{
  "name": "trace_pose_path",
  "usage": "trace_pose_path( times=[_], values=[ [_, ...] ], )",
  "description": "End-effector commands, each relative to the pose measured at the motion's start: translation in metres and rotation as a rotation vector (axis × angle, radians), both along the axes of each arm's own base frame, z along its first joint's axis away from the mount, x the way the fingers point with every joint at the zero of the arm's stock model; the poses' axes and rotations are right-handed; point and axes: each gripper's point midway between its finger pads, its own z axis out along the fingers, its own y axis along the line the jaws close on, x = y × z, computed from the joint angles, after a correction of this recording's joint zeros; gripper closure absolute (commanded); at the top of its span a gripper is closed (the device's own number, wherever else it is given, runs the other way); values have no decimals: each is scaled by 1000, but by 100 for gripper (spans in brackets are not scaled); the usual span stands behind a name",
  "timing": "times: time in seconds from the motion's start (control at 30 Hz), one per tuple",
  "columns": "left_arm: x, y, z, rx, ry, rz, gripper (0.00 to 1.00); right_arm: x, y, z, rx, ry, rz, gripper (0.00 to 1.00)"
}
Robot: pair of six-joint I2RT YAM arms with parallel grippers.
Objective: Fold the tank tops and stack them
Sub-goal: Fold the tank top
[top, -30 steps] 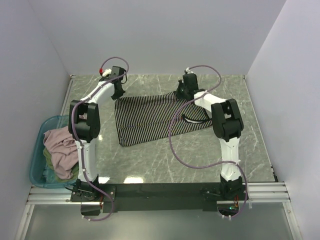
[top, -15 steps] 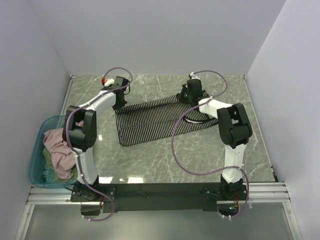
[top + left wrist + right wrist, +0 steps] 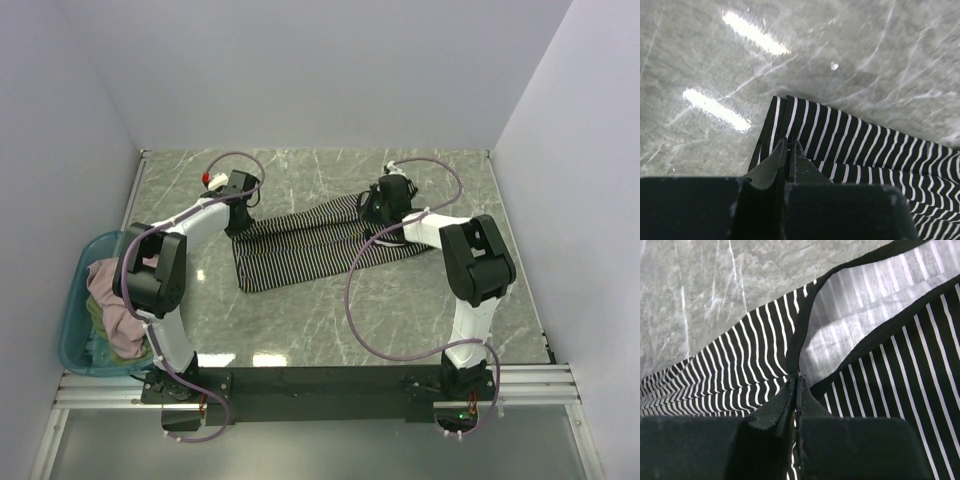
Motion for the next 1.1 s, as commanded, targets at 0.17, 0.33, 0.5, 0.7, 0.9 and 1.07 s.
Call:
trace_pose_path(
  times=[0.17,0.33,0.5,0.7,0.9,1.07],
  values=[
    [-12,-1,9,-12,-40,7,99,0,-6,39,36,-124,-49,100],
    [-19,0,2,-15,-30,8,99,-5,-7,33,41,-117,-52,100],
    [-22,1,-3,-15,-21,5,99,-10,-6,29,48,-113,-53,100],
    [-25,2,1,-14,-27,9,99,-14,-10,29,47,-119,-73,99],
    [-28,-3,-4,-19,-16,-11,99,-19,-9,18,51,-100,-67,90],
    [-34,-6,-8,-42,-17,-25,91,-20,-9,25,55,-116,-72,75]
  ],
)
